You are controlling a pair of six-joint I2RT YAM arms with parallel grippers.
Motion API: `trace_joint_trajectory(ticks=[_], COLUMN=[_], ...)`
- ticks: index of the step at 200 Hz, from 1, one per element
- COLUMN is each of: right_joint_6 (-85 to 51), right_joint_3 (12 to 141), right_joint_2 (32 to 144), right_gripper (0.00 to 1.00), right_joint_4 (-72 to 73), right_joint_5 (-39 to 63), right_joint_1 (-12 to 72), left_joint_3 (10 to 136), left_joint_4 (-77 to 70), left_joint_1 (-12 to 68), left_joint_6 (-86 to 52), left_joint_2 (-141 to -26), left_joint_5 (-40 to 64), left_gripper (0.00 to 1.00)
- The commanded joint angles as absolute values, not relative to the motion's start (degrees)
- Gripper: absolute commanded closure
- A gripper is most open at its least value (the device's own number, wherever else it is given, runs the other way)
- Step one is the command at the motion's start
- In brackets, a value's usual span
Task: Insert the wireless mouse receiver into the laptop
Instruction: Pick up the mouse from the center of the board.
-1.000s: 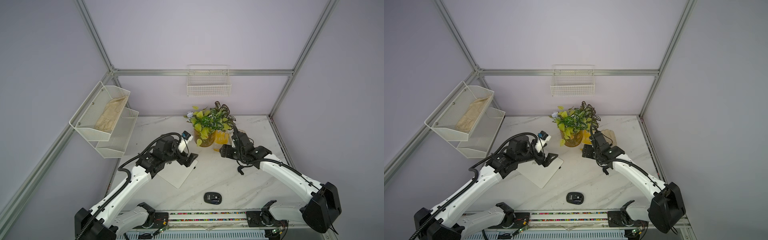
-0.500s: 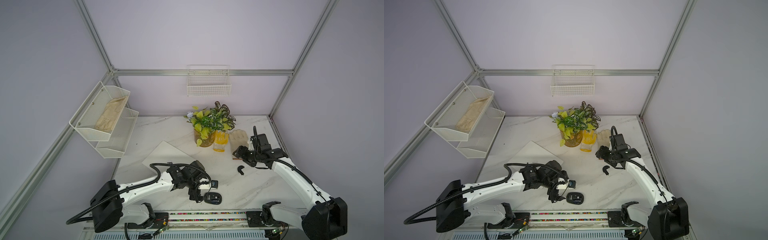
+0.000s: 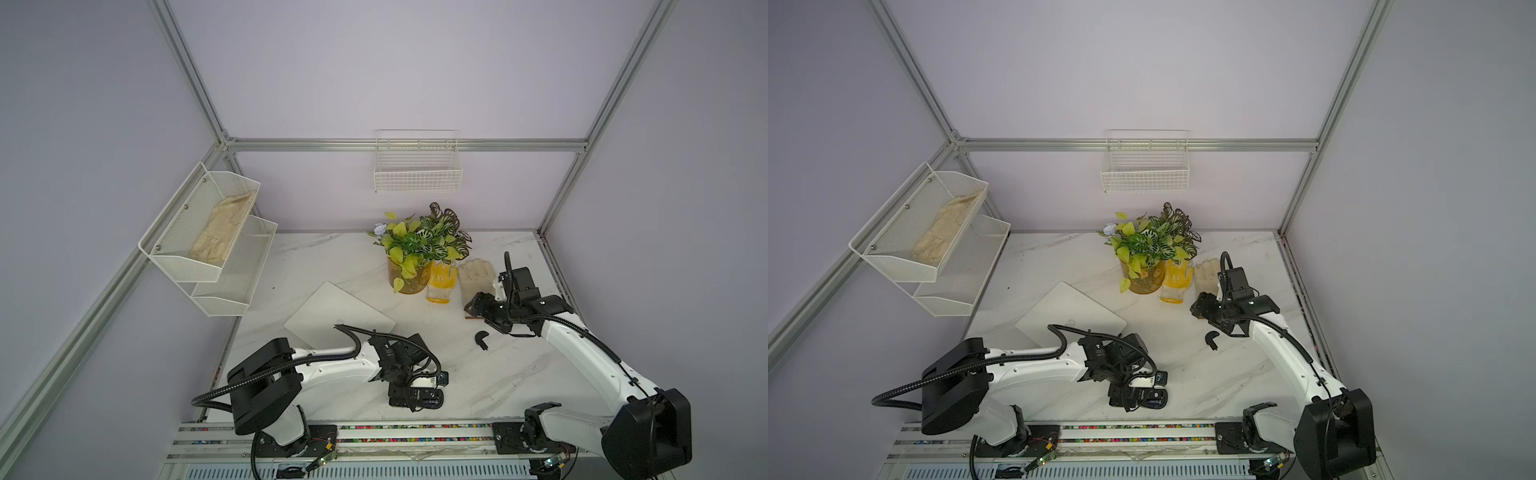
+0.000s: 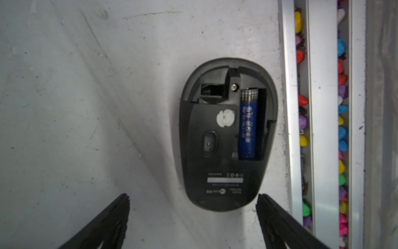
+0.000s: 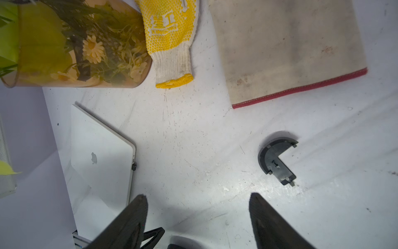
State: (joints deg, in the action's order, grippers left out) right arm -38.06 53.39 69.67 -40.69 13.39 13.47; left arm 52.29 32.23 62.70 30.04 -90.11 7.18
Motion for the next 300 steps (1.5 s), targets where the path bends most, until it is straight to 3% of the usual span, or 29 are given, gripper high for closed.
trace_joint_trajectory(ticks=[1,38,103,194,242,300], right_joint_6=[-37.2,-37.2,-37.4,-37.7,-37.6,-37.7], right_joint_3=[53.8,53.4,53.3,53.2,53.3,52.7], right_joint_2=[70.1,70.4,71.2,70.7,70.1,69.0], right_gripper=[0.22,0.22,0.22,0.22,0.22,0.22], right_joint_4=[-40.0,-39.7,-39.2,-39.0,-38.9,-39.2], right_joint_5=[12.3,11.9,11.8,11.5,10.9,10.8], right_joint_1=[13.0,13.0,12.9,12.9,12.8,12.8], left_joint_3=[53.7,50.7,47.1,45.5,45.2,45.5], left_joint_4=[28.6,24.7,21.6,15.0,14.2,14.9], left_joint_1=[62.7,62.8,62.7,62.8,62.7,63.2], left_joint_6=[28.4,27.1,29.3,24.8,22.1,20.8], left_joint_2=[-90.9,-90.4,-88.7,-89.8,-91.4,-94.1], left_joint_5=[6.9,8.3,14.0,14.2,15.1,15.0], left_gripper=[0.10,0.13,0.12,0.14,0.22,0.20])
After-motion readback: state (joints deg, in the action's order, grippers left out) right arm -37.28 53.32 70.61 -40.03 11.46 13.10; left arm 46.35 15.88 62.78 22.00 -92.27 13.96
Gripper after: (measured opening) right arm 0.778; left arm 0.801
